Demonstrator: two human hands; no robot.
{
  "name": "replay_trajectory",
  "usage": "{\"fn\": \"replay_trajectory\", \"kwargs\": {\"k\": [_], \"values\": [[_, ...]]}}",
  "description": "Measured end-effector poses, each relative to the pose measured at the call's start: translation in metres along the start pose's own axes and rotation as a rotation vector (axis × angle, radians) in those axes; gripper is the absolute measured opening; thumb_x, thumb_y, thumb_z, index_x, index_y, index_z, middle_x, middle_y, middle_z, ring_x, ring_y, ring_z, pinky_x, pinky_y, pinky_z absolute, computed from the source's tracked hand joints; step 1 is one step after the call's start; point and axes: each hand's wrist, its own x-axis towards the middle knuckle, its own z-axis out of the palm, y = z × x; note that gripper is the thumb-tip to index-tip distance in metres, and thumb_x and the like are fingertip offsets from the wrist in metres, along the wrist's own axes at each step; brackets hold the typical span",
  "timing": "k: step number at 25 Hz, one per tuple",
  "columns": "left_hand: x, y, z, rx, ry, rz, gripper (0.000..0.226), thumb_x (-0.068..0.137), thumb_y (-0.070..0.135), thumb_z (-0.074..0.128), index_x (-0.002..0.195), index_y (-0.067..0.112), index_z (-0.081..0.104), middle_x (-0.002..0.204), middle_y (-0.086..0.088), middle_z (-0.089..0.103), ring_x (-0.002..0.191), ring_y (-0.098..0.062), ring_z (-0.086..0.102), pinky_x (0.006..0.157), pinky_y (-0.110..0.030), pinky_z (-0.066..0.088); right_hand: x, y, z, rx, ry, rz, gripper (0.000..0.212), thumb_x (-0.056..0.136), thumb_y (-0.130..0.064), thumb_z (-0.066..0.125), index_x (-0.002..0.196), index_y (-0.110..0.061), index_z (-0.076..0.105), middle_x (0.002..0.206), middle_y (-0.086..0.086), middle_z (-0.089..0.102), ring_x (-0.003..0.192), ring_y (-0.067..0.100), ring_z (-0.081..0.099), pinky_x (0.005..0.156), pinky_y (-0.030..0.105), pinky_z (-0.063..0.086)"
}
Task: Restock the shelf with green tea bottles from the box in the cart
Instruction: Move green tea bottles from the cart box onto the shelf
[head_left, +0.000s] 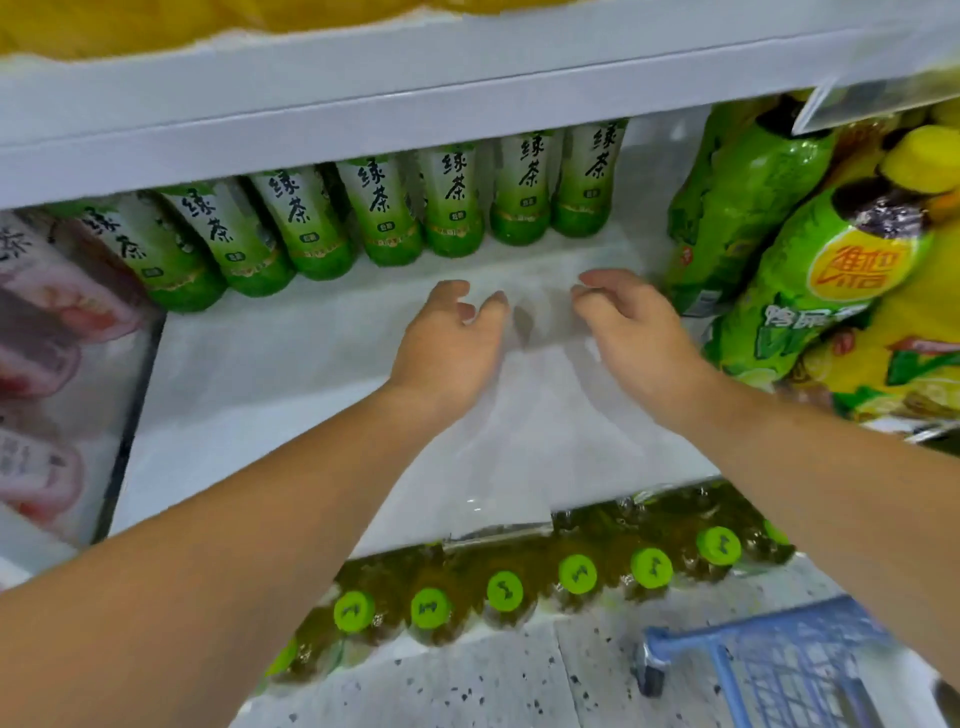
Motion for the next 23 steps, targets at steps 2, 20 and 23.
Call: {"fn": "replay_trajectory", "kwargs": {"k": [2,20,23], "values": [[-0.023,-0.005,-0.014,0.015,-0.031,-0.017,0.052,0.099,0.047,0.054,0.145,0.023,0.046,0.127,0.005,0.056,0.108,-0.017,0.058,0.092,-0.03,0.045,-0.021,-0.004,-0.006,-0.01,-0.027,0.042,0.033,0.096,-0.033,0.062,0.126,-0.02,0.061,0.103,-0.008,0.065,0.09,0.004,0.061,0.077,0.013,0.046],[-0.266,0.033,-0.13,-0.091,-0.287,-0.178,0.04,0.102,0.043,0.052,0.137,0.024,0.055,0.127,0.012,0.055,0.095,0.01,0.056,0.065,-0.003,0.045,-0.276,-0.111,-0.077,-0.24,-0.076,0.19,0.044,0.101,-0.038,0.052,0.141,-0.018,0.049,0.119,-0.006,0.056,0.088,-0.002,0.058,0.063,0.006,0.04],[-0.291,0.047,-0.153,-0.036,-0.317,-0.17,0.035,0.101,0.042,0.052,0.132,0.026,0.058,0.125,0.008,0.059,0.102,-0.009,0.059,0.081,-0.028,0.052,-0.306,-0.142,-0.088,-0.228,-0.069,0.18,0.043,0.102,-0.038,0.052,0.14,-0.018,0.05,0.115,-0.007,0.057,0.104,0.013,0.057,0.071,0.015,0.04]]}}
